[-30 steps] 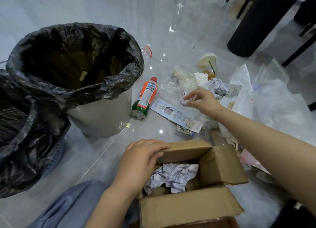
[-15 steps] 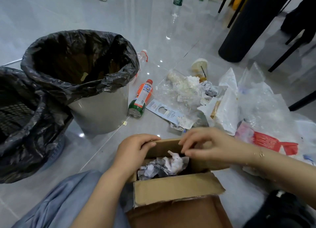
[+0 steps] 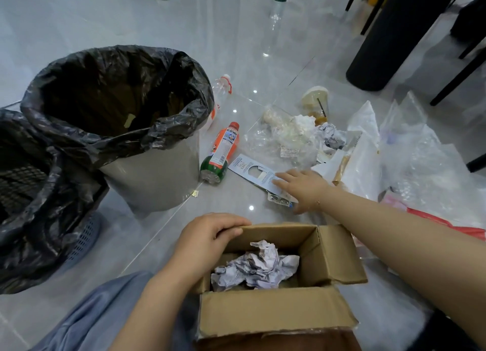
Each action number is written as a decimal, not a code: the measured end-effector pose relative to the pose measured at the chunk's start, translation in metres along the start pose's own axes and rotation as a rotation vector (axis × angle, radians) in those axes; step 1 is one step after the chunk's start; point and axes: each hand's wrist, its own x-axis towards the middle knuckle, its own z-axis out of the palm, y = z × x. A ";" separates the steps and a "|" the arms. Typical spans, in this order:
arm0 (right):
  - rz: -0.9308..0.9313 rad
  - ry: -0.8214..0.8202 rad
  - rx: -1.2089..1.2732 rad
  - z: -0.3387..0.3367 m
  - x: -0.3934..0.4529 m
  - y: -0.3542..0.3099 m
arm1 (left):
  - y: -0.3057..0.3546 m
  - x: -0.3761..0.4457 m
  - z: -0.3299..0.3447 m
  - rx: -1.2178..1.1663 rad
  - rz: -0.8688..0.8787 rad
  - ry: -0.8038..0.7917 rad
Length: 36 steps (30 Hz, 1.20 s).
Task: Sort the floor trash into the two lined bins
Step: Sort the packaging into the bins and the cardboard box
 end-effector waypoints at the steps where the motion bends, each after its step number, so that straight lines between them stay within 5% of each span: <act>1: 0.006 -0.012 -0.004 0.004 0.003 -0.001 | 0.000 0.000 0.000 0.002 0.003 0.003; 6: -0.053 0.172 -0.108 0.015 0.003 -0.008 | -0.001 0.001 0.000 0.022 0.021 0.001; 12: 0.013 0.469 0.058 0.022 -0.013 -0.003 | -0.001 0.000 0.000 0.009 0.034 0.008; 16: 0.118 0.733 0.366 0.014 -0.047 -0.004 | 0.000 0.000 -0.001 0.013 0.021 0.009; 20: 0.136 0.634 0.741 -0.012 -0.085 -0.008 | -0.001 -0.001 -0.001 0.021 0.010 0.006; 25: 0.223 0.711 0.955 -0.031 -0.130 -0.010 | 0.005 -0.005 -0.001 0.050 0.013 0.003; 31: 0.271 0.827 1.707 -0.065 -0.165 -0.035 | 0.015 -0.016 -0.003 0.058 0.046 0.090; 36: 0.252 0.822 2.187 -0.061 -0.178 -0.077 | 0.048 -0.030 -0.007 -0.303 -0.058 0.171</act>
